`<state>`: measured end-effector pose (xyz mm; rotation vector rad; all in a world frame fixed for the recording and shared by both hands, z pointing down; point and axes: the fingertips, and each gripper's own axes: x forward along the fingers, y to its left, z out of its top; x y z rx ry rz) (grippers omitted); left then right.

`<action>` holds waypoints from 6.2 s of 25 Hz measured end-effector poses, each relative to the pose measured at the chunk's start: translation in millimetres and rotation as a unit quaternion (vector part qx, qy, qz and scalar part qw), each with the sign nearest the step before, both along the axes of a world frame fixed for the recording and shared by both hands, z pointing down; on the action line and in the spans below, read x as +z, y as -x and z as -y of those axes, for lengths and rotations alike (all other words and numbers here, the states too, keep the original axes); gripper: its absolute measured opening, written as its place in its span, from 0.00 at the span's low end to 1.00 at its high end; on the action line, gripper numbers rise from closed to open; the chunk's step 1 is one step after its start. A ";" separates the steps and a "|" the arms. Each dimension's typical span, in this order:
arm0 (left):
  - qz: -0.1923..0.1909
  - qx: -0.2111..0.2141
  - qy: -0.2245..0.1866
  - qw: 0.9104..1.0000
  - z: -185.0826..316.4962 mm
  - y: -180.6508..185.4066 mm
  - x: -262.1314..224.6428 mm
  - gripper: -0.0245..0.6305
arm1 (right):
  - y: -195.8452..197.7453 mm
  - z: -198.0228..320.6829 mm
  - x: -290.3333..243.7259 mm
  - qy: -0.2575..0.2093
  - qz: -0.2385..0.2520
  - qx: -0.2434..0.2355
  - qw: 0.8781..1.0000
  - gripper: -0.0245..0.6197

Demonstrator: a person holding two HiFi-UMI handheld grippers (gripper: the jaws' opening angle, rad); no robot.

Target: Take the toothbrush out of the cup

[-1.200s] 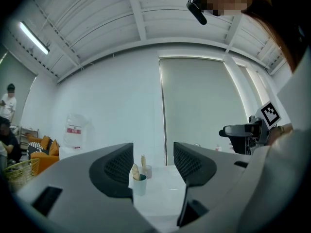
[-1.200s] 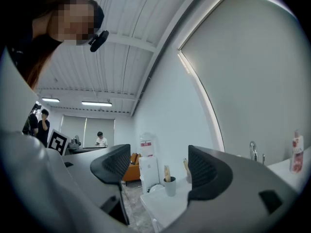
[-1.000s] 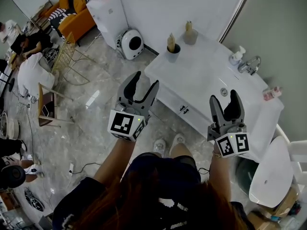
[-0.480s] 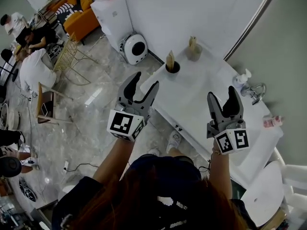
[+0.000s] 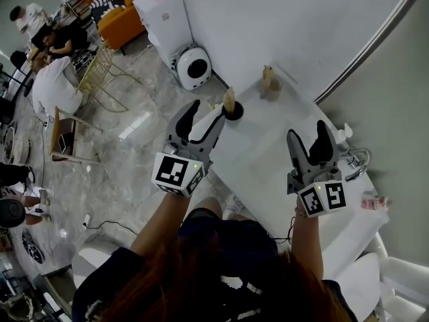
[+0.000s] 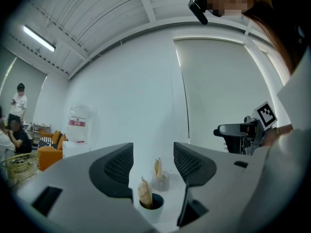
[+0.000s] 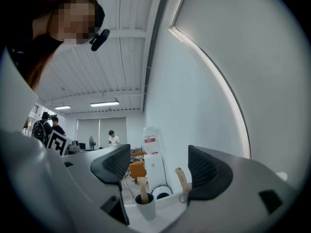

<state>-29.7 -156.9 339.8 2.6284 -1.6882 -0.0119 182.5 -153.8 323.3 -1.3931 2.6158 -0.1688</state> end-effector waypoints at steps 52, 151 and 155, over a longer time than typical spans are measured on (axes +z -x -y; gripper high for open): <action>-0.014 0.084 0.052 0.995 246.7 34.0 66.1 0.42 | 88.9 287.3 182.1 0.089 -0.155 0.075 0.981 0.29; 0.023 0.346 0.046 0.937 134.4 36.2 71.4 0.42 | 63.1 30.8 34.4 0.038 -0.082 0.361 0.928 0.16; 0.036 0.357 0.067 0.931 121.5 20.6 98.8 0.42 | 64.9 33.1 44.3 0.042 -0.078 0.339 0.937 0.16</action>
